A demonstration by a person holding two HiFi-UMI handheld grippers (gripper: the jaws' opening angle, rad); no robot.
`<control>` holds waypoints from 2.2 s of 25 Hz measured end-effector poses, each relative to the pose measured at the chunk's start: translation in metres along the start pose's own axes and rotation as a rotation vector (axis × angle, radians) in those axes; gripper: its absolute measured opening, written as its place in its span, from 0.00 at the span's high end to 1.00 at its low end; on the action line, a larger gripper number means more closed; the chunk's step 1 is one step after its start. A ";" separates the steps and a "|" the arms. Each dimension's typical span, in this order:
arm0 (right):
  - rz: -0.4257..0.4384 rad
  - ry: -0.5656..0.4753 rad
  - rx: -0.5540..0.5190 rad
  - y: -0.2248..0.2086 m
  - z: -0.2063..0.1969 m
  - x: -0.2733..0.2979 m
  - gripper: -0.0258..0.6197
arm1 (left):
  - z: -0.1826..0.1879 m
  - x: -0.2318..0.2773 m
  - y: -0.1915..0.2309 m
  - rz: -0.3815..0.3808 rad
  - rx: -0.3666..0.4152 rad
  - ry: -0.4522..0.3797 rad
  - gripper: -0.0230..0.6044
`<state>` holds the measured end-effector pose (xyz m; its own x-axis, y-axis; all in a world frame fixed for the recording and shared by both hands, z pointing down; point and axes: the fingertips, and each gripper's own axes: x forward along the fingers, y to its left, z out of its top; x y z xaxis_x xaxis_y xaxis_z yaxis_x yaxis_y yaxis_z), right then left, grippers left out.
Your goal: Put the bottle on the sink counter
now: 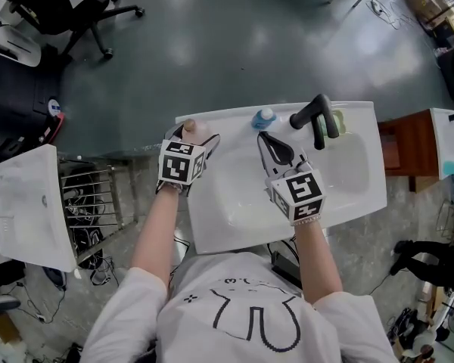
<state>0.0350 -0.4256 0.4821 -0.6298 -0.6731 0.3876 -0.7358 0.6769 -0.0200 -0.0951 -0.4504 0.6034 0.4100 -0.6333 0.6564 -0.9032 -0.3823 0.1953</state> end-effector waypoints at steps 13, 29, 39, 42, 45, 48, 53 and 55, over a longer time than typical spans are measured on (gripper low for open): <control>0.005 0.013 0.000 0.002 -0.005 -0.002 0.91 | -0.014 0.011 -0.003 0.029 0.088 0.069 0.32; -0.008 0.027 -0.007 0.010 -0.012 -0.009 0.91 | -0.021 0.011 -0.001 0.059 0.166 0.055 0.32; -0.026 0.018 -0.023 0.018 -0.007 -0.016 0.91 | -0.018 0.003 -0.001 0.065 0.134 0.007 0.31; -0.040 0.010 -0.025 0.020 -0.005 -0.020 0.91 | -0.013 -0.006 -0.001 0.062 0.124 -0.027 0.28; -0.056 0.001 -0.026 0.023 -0.002 -0.024 0.91 | -0.008 -0.017 -0.002 0.057 0.128 -0.054 0.26; -0.073 -0.016 -0.028 0.030 0.002 -0.028 0.91 | -0.005 -0.031 -0.002 0.051 0.142 -0.079 0.25; -0.094 -0.047 -0.046 0.048 0.012 -0.037 0.91 | 0.000 -0.060 -0.001 0.056 0.169 -0.138 0.25; -0.102 -0.060 -0.048 0.056 0.017 -0.041 0.91 | 0.002 -0.073 -0.001 0.057 0.172 -0.158 0.25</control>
<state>0.0158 -0.3654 0.4491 -0.5672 -0.7549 0.3293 -0.7849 0.6165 0.0612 -0.1239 -0.4051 0.5541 0.3864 -0.7492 0.5379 -0.8957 -0.4439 0.0252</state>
